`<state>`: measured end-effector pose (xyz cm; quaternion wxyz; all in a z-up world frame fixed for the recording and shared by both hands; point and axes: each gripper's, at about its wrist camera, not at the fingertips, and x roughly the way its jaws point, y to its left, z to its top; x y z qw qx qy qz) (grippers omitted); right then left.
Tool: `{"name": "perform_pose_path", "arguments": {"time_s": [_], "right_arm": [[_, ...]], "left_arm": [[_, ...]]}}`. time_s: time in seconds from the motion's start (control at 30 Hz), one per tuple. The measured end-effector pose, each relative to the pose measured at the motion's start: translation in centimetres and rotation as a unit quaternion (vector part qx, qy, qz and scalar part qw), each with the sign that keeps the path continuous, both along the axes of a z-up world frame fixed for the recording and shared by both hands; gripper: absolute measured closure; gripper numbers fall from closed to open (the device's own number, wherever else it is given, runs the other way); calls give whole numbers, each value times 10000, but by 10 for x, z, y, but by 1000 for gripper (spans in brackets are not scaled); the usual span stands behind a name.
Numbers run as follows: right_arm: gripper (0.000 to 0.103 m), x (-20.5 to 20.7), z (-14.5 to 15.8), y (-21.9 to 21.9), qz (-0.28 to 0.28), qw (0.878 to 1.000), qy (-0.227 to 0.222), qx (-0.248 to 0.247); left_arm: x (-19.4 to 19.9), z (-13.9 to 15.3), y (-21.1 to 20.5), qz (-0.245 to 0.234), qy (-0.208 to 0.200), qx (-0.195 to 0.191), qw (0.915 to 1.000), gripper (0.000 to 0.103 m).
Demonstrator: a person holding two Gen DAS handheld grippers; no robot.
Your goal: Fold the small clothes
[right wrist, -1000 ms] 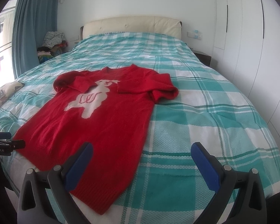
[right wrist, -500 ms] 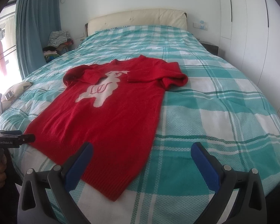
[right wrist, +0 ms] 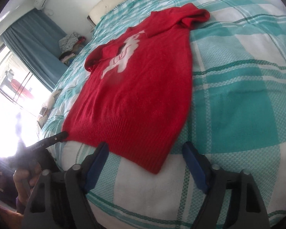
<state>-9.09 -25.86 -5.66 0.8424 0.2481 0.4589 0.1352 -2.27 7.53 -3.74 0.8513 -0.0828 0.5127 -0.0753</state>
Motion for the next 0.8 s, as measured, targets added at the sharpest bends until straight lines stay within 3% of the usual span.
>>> {"name": "perform_pose_path", "arguments": {"time_s": [0.07,0.13,0.17,0.2,0.23,0.37,0.57,0.8], "right_arm": [[51,3,-2,-1,60,9993,57,365],[64,6,-5,1,180,9985,208,464],[77,8,-7,5,254,9984,286,407],[88,9,-9,7,267,9987,326,298],[99,10,-8,8,246,9989,347,189],[99,-3,15,5,144,9980,150,-598],[100,-28,36,-15,-20,9953,279,-929],[100,-12,-7,-17,-179,9902,749,-1163]], "left_arm": [[2,0,6,90,44,-188,9998,68],[4,-1,5,88,74,-226,9997,72],[6,-2,1,35,77,-143,9999,90],[8,-3,-4,-30,99,-34,9999,100],[9,-3,-6,-32,108,41,9999,100],[-1,6,3,37,-13,113,9999,101],[-23,13,13,-15,135,38,9999,101],[-13,-11,-6,19,364,655,9972,101]]}}
